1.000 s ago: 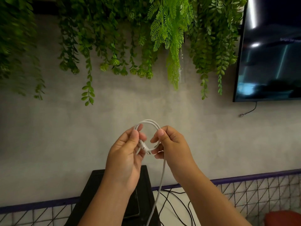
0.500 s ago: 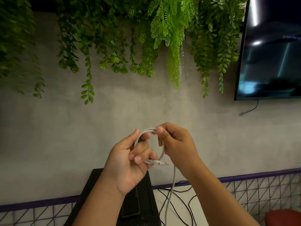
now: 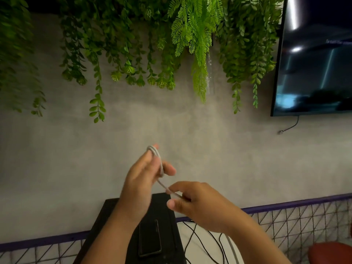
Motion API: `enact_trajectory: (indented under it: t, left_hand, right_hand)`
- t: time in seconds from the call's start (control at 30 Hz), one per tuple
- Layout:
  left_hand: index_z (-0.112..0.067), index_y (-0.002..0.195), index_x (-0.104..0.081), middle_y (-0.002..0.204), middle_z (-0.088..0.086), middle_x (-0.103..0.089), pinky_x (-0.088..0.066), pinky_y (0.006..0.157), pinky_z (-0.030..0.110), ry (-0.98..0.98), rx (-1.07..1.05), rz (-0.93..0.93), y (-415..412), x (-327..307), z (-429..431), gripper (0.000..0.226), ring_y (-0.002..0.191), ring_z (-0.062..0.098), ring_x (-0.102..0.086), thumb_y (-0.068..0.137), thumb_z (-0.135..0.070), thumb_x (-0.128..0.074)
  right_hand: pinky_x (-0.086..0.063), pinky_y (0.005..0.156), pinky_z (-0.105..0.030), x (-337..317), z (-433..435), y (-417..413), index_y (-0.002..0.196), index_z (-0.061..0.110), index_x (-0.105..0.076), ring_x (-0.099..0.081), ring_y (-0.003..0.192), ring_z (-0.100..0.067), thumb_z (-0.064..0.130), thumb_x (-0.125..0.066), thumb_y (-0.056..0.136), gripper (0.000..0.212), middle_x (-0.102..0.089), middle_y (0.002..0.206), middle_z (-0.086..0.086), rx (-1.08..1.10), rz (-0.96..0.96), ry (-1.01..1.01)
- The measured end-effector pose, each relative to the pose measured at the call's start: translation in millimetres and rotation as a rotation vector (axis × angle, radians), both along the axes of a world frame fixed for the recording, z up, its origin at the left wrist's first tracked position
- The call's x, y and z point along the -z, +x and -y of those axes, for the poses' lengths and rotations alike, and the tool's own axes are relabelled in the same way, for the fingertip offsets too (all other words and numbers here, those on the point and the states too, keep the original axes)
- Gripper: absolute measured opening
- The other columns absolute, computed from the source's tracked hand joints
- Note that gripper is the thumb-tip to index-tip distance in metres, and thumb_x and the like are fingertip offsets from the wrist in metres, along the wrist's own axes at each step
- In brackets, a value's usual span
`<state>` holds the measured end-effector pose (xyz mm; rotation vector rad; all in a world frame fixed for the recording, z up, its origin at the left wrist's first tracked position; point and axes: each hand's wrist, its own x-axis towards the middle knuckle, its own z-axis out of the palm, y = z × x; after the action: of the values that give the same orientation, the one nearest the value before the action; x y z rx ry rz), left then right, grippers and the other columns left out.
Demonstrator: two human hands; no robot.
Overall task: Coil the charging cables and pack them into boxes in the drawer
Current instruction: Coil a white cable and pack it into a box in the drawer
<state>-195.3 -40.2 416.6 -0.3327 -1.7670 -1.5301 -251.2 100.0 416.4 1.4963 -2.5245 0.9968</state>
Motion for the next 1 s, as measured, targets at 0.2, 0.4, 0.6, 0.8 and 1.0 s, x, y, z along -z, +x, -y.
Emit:
enact_trajectory:
  t: [0.2,0.4,0.6,0.8,1.0]
  left_hand:
    - [-0.024,0.081,-0.044,0.061,-0.004,-0.044,-0.046,0.052,0.027,-0.735,-0.412,0.099,-5.0,18.7,-1.0,0.05,0.053,0.011,-0.046,0.083,-0.068,-0.021]
    - [-0.026,0.083,-0.061,0.06,-0.006,-0.051,-0.047,0.065,0.025,-0.452,-0.009,0.256,-3.3,21.0,-12.1,0.055,0.058,0.009,-0.049,0.076,-0.074,-0.035]
    - [-0.019,0.059,-0.061,0.04,-0.007,-0.028,-0.045,0.053,0.025,0.151,0.392,0.321,5.8,7.6,-24.9,0.027,0.036,0.008,-0.027,0.08,-0.034,-0.051]
    - [-0.005,0.085,-0.06,0.049,0.0,-0.037,-0.049,0.054,0.026,0.347,0.362,0.353,6.7,8.3,-37.0,0.027,0.041,0.01,-0.038,0.076,-0.029,-0.053]
    - [-0.006,0.086,-0.058,0.051,-0.002,-0.041,-0.05,0.064,0.026,0.232,0.174,0.368,9.1,13.1,-39.3,0.025,0.048,0.009,-0.044,0.093,-0.025,-0.043]
  right_hand:
    - [-0.041,0.061,-0.017,-4.6,-13.5,2.2,0.09,0.03,-0.06,-0.052,0.062,-0.002,0.029,-0.057,0.09,0.003,-0.056,0.069,0.013,0.04,-0.126,0.056]
    - [-0.036,0.053,-0.018,-3.7,-22.3,-12.4,0.062,0.034,-0.053,-0.046,0.053,-0.004,0.029,-0.071,0.079,0.026,-0.053,0.057,0.006,0.111,-0.159,-0.315]
    - [-0.034,0.049,-0.008,3.3,-16.8,-10.7,0.081,0.029,-0.06,-0.045,0.052,0.002,0.041,-0.055,0.079,0.013,-0.053,0.063,0.016,-0.098,0.185,-0.656]
    - [-0.036,0.051,-0.018,11.8,-1.4,-8.9,0.069,0.026,-0.056,-0.042,0.052,-0.003,0.032,-0.052,0.092,0.024,-0.05,0.054,0.011,0.006,0.073,-0.753]
    - [-0.035,0.044,-0.011,15.4,3.0,-7.1,0.064,0.027,-0.05,-0.047,0.047,-0.001,0.016,-0.052,0.093,0.031,-0.053,0.053,0.019,0.107,0.013,-0.736]
